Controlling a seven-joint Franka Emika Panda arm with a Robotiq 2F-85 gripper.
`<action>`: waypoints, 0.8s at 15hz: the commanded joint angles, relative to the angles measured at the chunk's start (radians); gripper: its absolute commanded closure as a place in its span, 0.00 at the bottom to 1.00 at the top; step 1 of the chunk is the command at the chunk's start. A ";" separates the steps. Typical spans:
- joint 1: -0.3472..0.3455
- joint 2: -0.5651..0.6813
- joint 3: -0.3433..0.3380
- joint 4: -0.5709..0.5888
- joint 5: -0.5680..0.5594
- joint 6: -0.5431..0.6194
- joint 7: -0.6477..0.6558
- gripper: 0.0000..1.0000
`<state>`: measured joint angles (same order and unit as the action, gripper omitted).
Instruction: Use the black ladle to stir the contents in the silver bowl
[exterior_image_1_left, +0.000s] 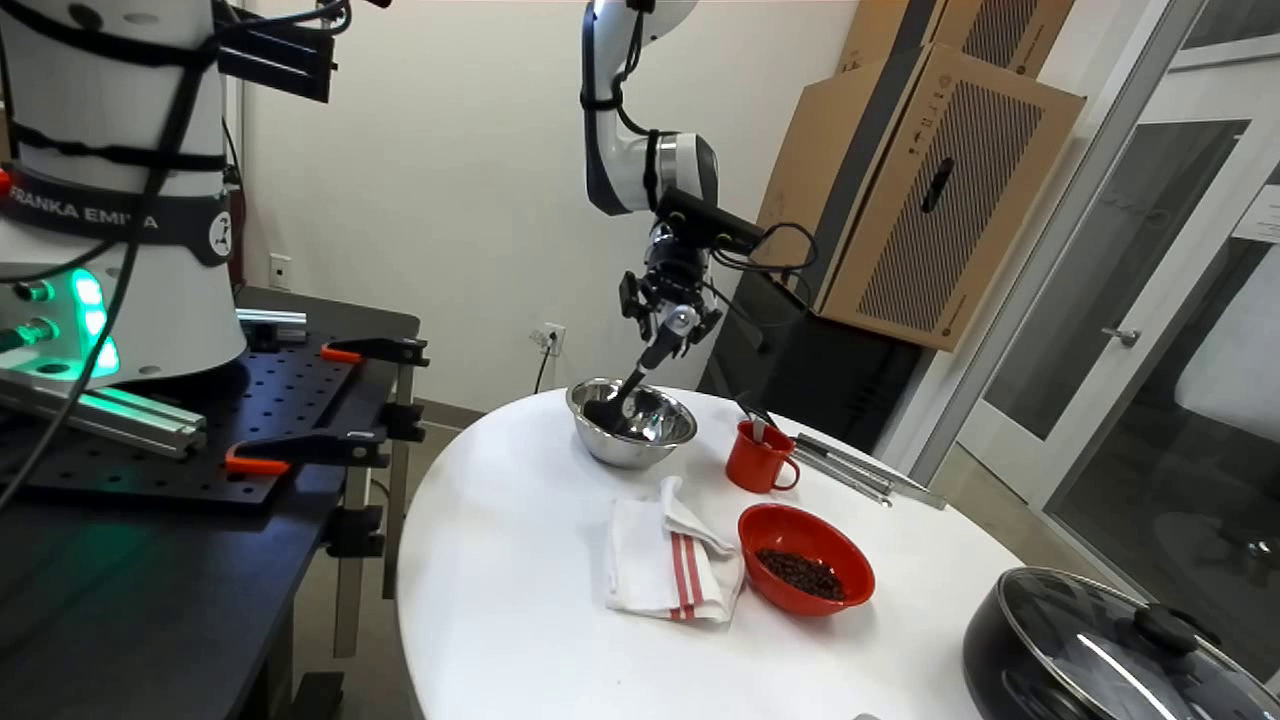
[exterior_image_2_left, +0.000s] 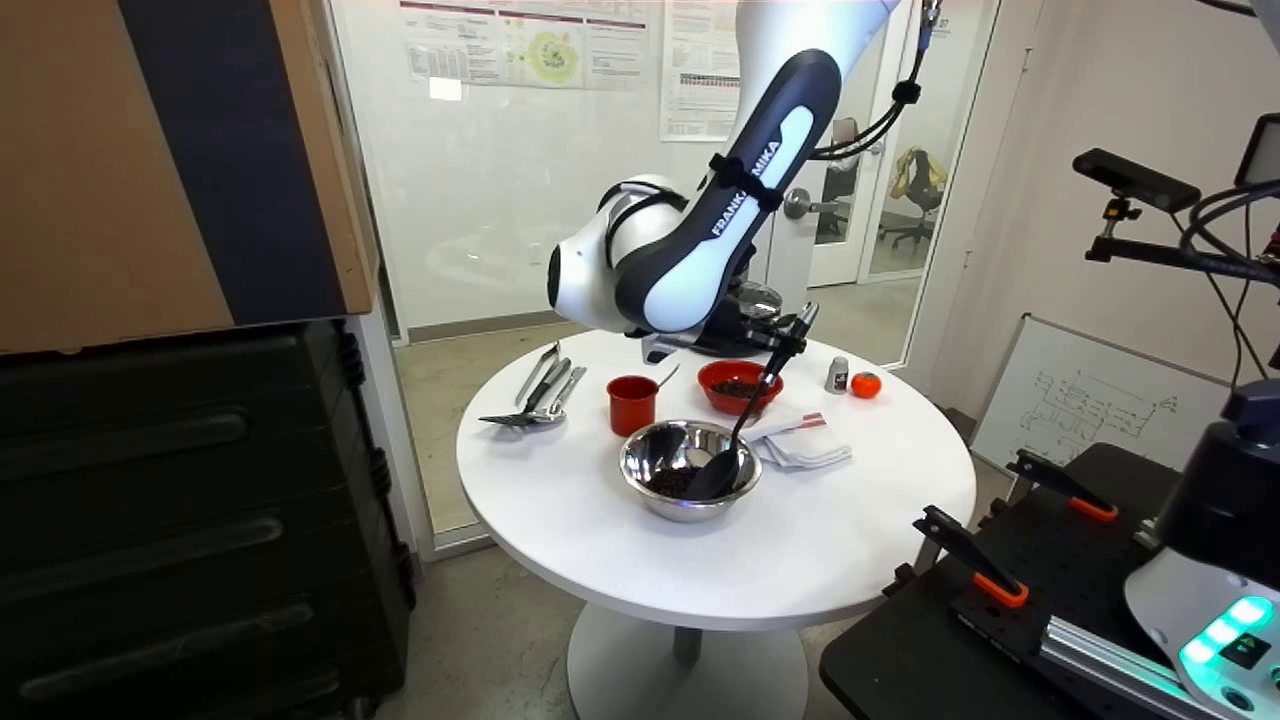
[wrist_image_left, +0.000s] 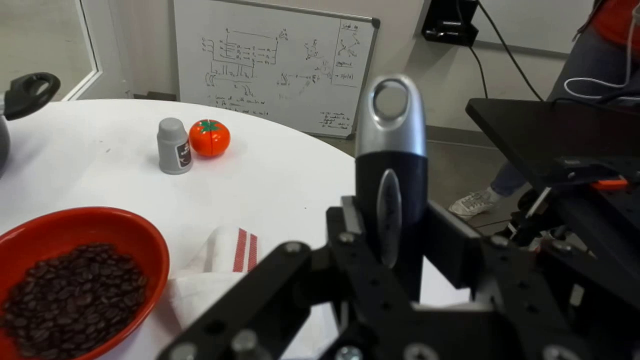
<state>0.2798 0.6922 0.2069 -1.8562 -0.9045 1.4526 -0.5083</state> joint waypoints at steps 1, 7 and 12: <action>0.007 0.026 0.005 0.039 -0.031 -0.067 0.009 0.92; 0.004 0.036 0.001 0.051 -0.064 -0.120 0.028 0.92; 0.011 0.060 -0.003 0.077 -0.079 -0.152 0.085 0.92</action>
<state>0.2797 0.7156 0.2057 -1.8267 -0.9585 1.3570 -0.4617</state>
